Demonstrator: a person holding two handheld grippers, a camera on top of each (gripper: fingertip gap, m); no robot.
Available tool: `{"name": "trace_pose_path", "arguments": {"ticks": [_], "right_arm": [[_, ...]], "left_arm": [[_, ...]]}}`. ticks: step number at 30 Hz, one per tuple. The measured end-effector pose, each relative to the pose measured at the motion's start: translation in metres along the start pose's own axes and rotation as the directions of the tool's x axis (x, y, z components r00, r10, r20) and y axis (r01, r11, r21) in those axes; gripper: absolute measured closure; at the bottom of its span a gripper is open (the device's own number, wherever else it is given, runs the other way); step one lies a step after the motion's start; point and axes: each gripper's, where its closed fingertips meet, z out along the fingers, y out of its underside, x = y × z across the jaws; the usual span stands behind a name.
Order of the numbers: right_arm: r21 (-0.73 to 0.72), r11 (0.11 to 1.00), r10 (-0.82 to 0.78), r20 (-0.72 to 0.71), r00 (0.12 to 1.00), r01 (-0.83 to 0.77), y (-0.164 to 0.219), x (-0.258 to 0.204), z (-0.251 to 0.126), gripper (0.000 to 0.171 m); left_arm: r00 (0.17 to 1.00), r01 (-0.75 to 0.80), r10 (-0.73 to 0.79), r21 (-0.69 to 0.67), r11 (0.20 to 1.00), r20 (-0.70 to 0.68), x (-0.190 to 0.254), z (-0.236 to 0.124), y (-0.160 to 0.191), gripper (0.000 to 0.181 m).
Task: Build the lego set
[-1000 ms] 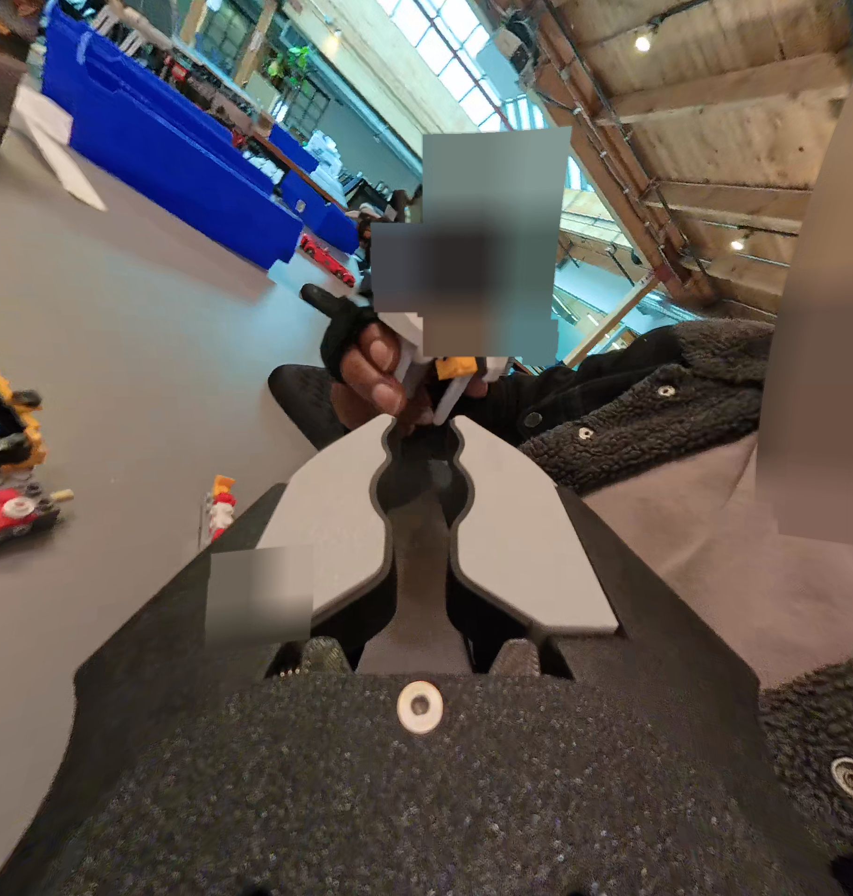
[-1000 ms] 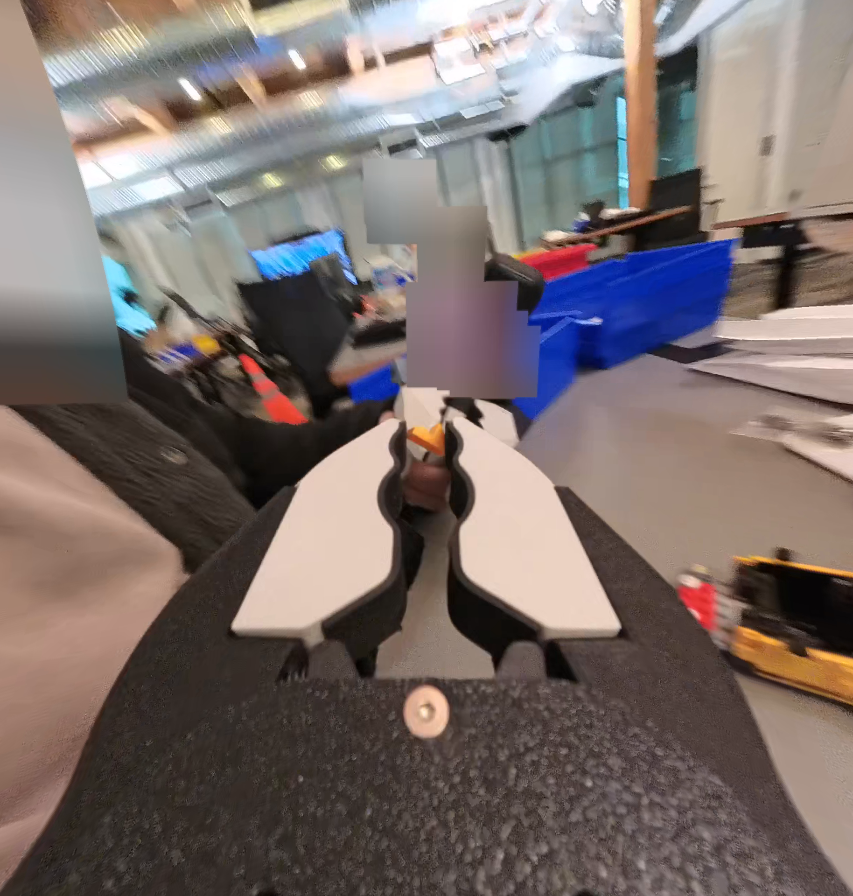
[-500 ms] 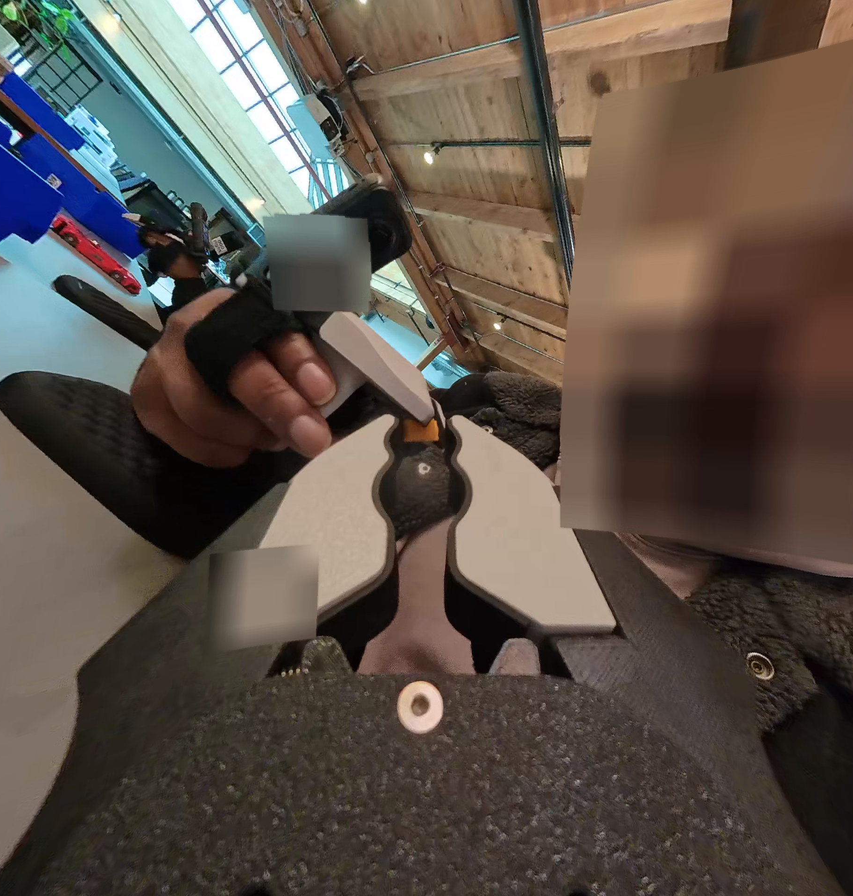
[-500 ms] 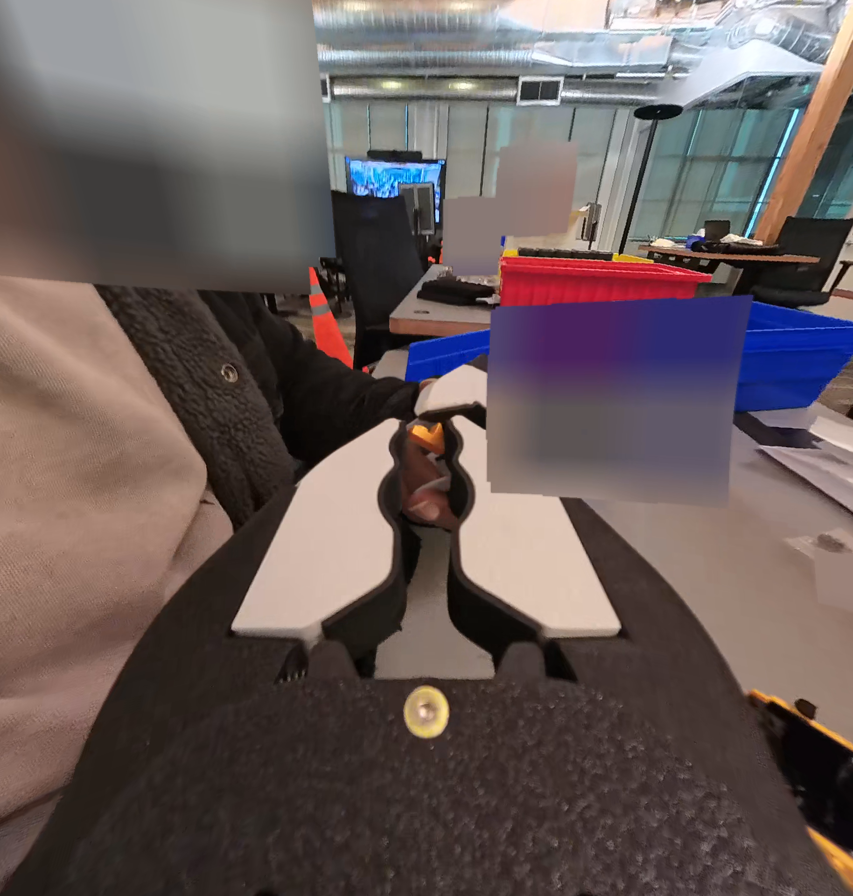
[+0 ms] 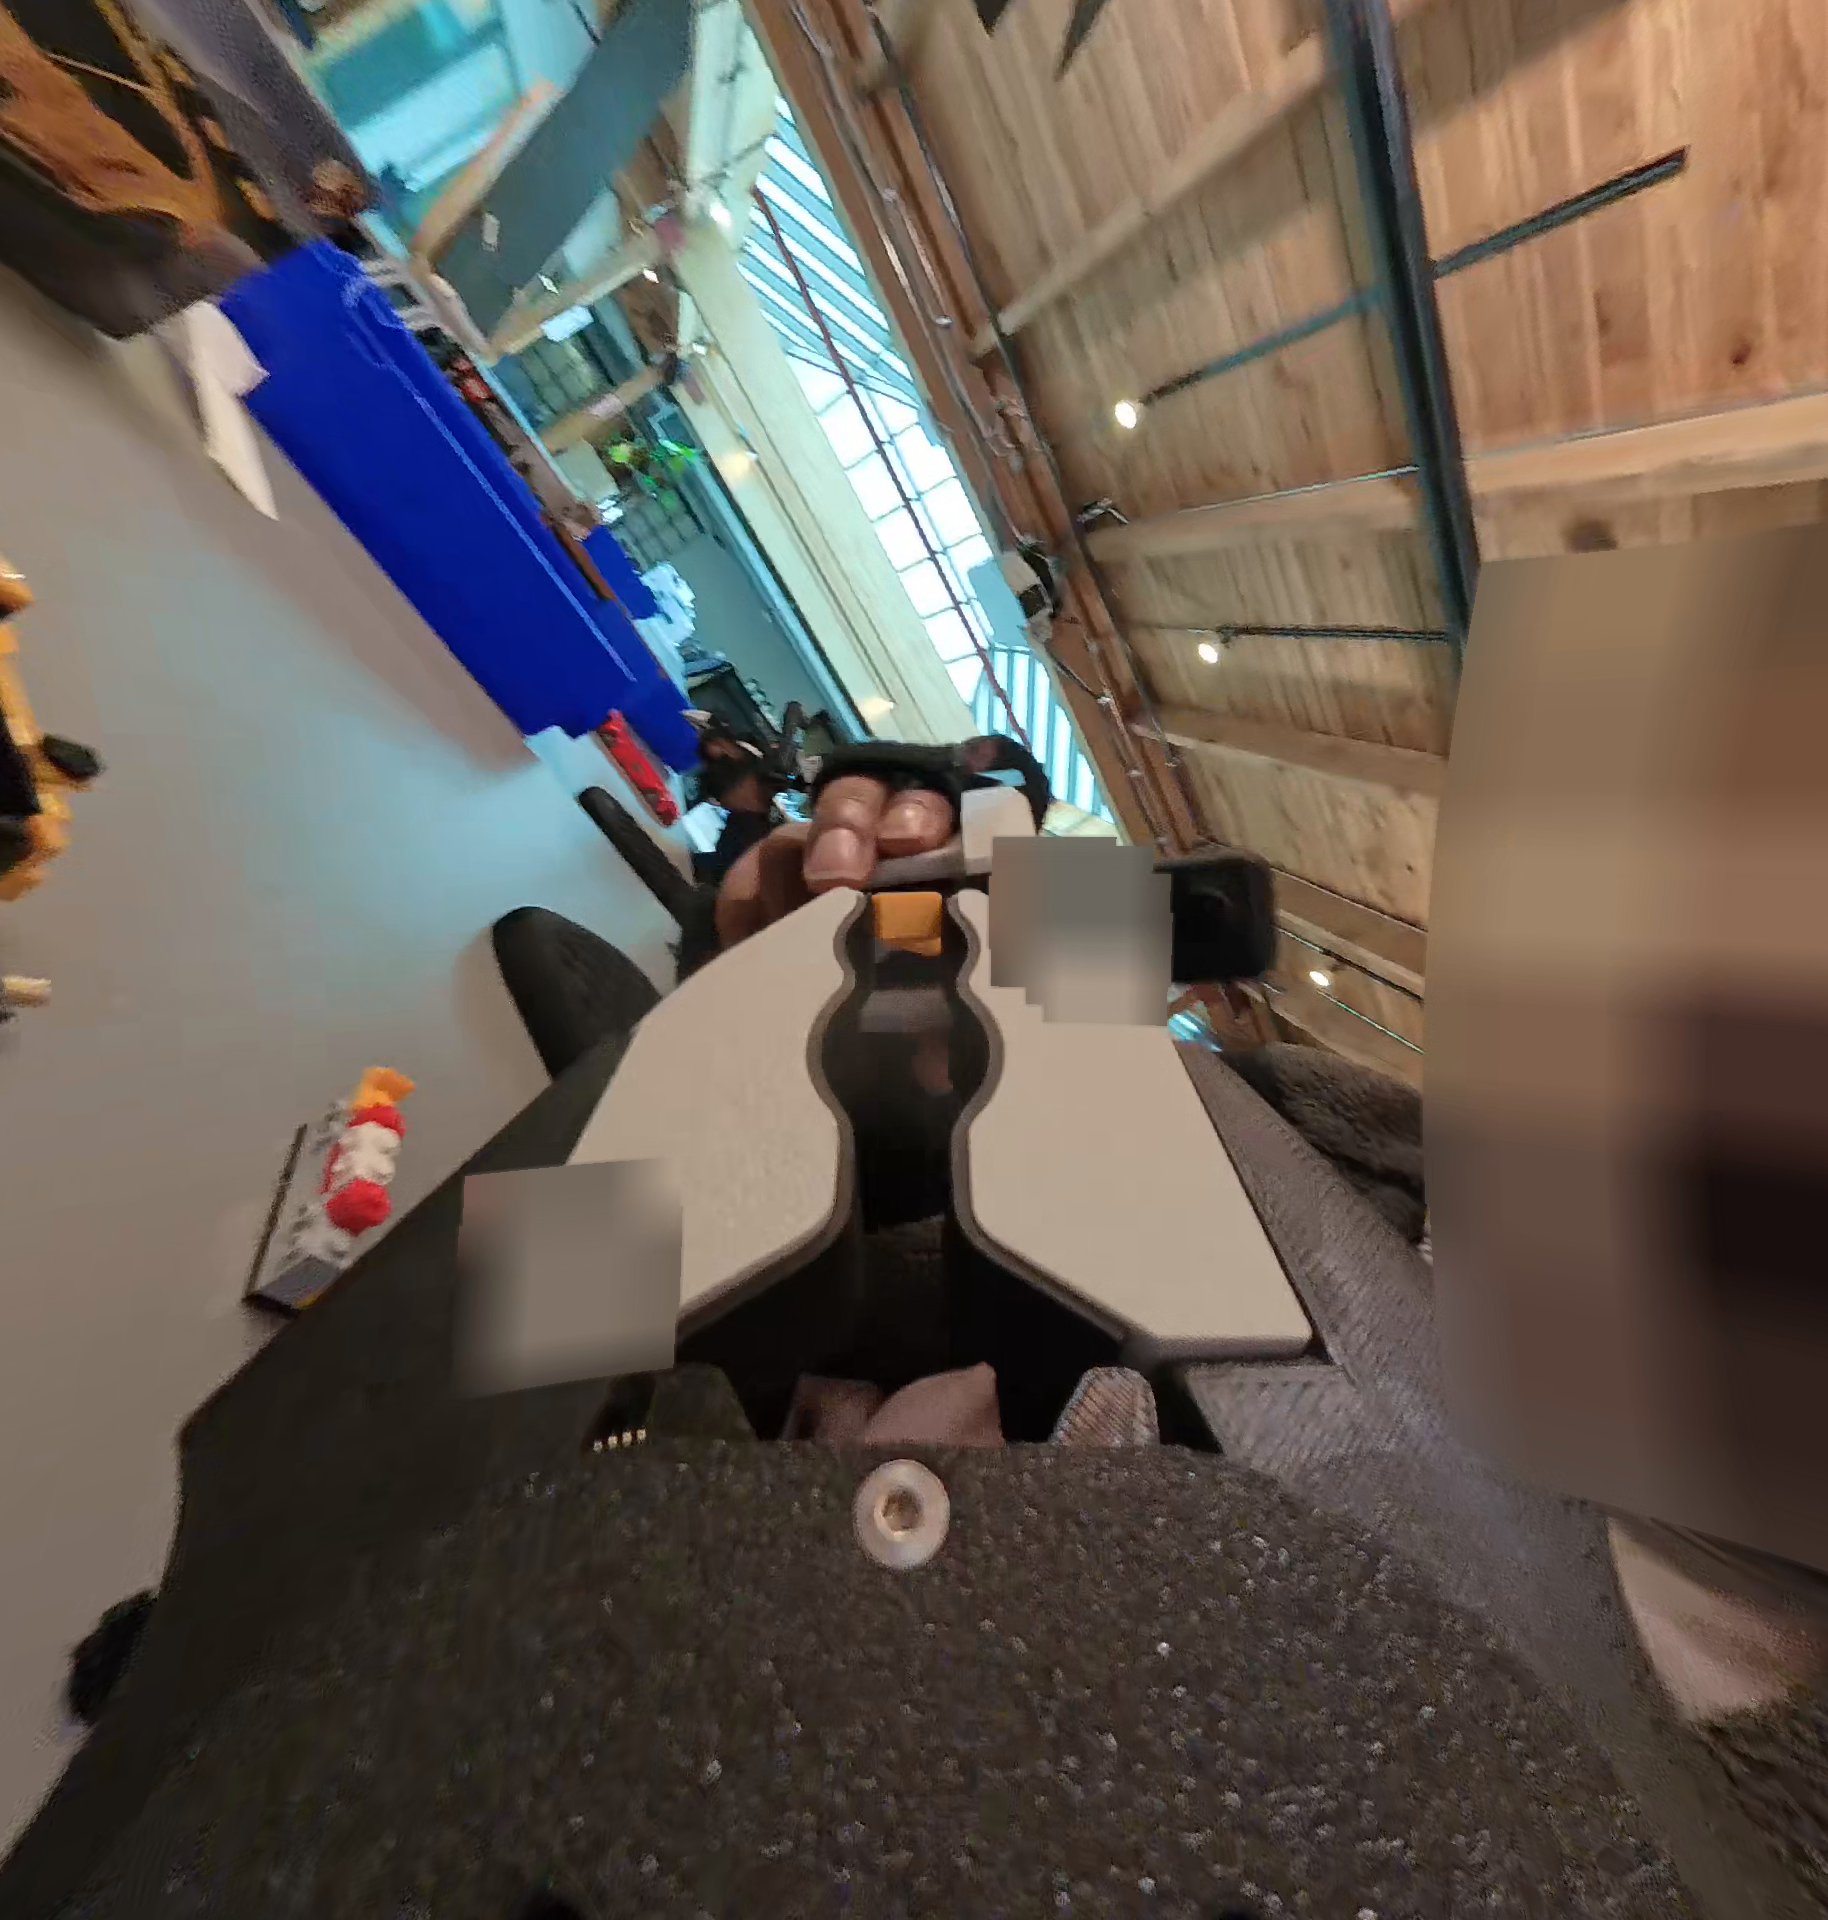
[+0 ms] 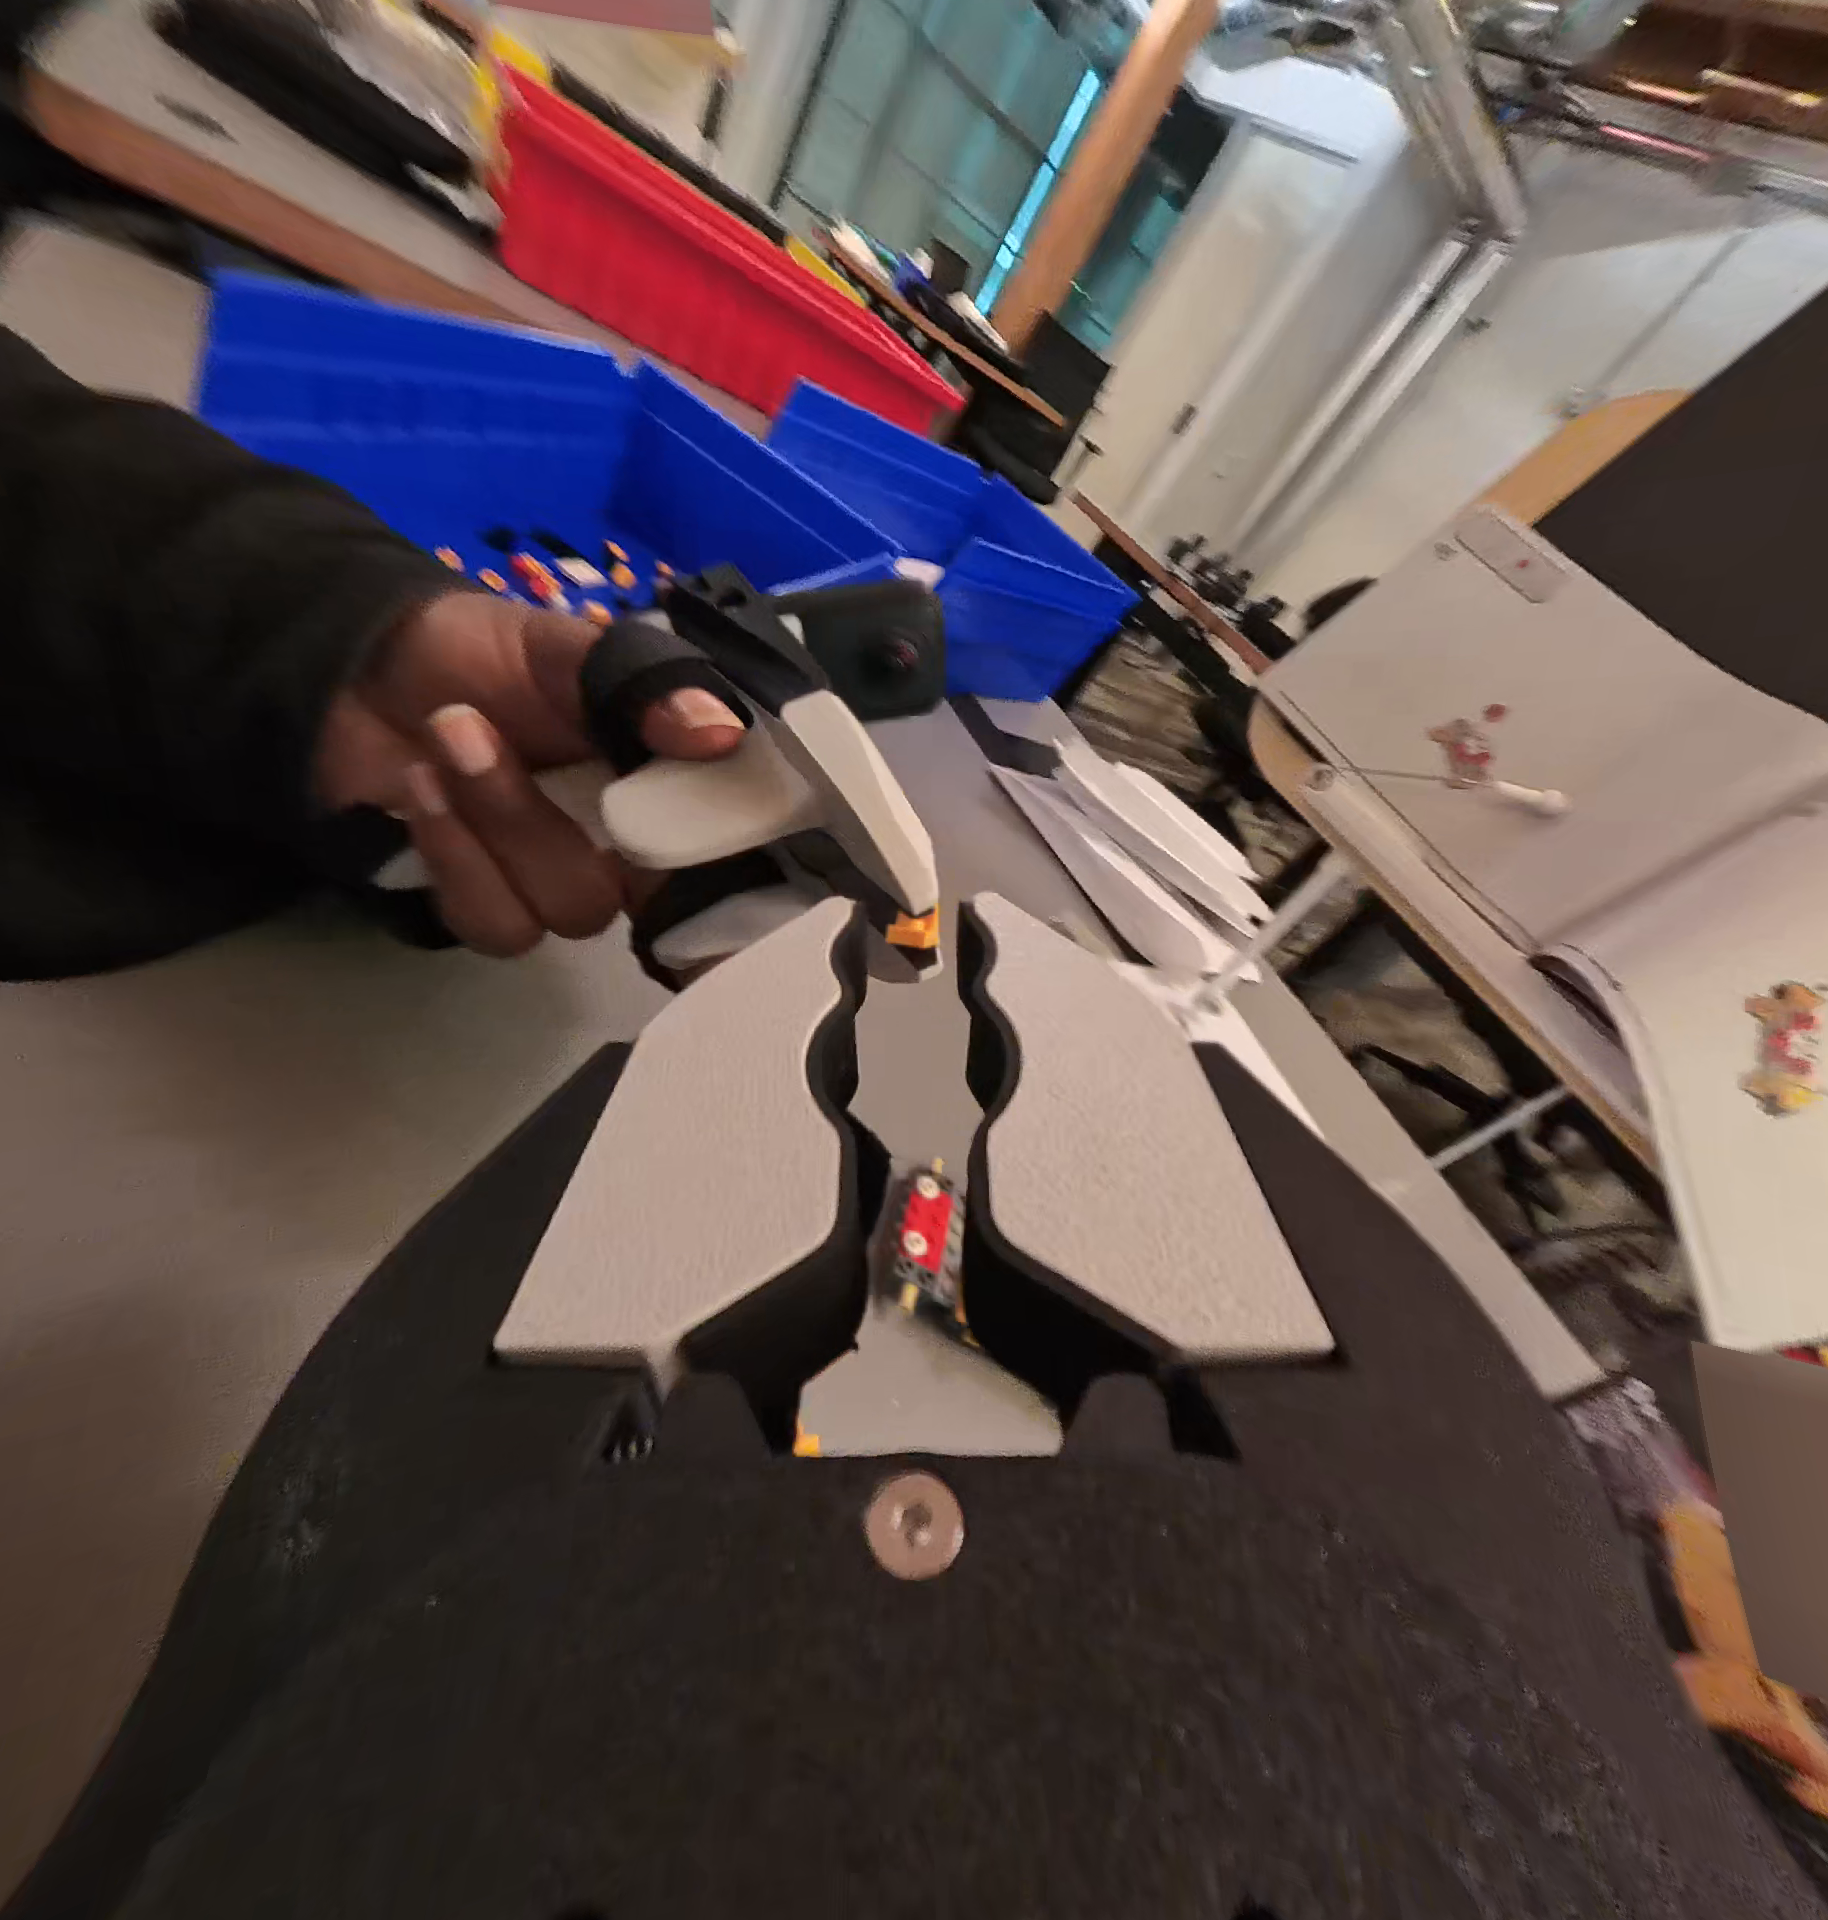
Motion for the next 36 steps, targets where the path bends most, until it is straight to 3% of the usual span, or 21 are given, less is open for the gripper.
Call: {"name": "trace_pose_path", "arguments": {"ticks": [1,9,14,18,22,27,36], "right_arm": [[-0.033,0.999,-0.026,-0.016,1.000,0.025,0.005,-0.001,0.003,0.156],[-0.117,0.993,-0.002,0.006,1.000,0.003,0.018,0.000,0.013,0.164],[0.055,0.968,0.230,0.201,0.952,-0.245,0.000,0.000,-0.001,0.164],[0.111,0.888,0.366,0.416,0.833,-0.446,-0.008,-0.003,-0.016,0.164],[0.095,0.855,0.403,0.497,0.768,-0.510,-0.004,-0.011,-0.017,0.164],[0.081,0.849,0.408,0.527,0.746,-0.522,0.000,-0.018,-0.015,0.164],[0.047,0.855,0.409,0.553,0.726,-0.517,0.009,-0.022,-0.011,0.164]], "left_arm": [[1.000,-0.003,0.003,0.005,1.000,0.018,-0.002,0.000,0.000,0.170],[0.998,0.001,-0.002,0.017,1.000,0.063,-0.009,-0.001,0.000,0.170],[0.982,-0.190,0.190,-0.045,0.981,-0.007,0.011,0.002,0.005,0.168],[0.856,-0.507,0.517,-0.161,0.847,0.023,0.017,0.004,0.016,0.165],[0.702,-0.669,0.710,-0.290,0.685,0.059,0.007,0.006,0.028,0.166],[0.638,-0.710,0.768,-0.344,0.615,0.055,0.003,0.007,0.035,0.170],[0.625,-0.710,0.779,-0.379,0.593,0.050,-0.001,0.005,0.036,0.173]]}}
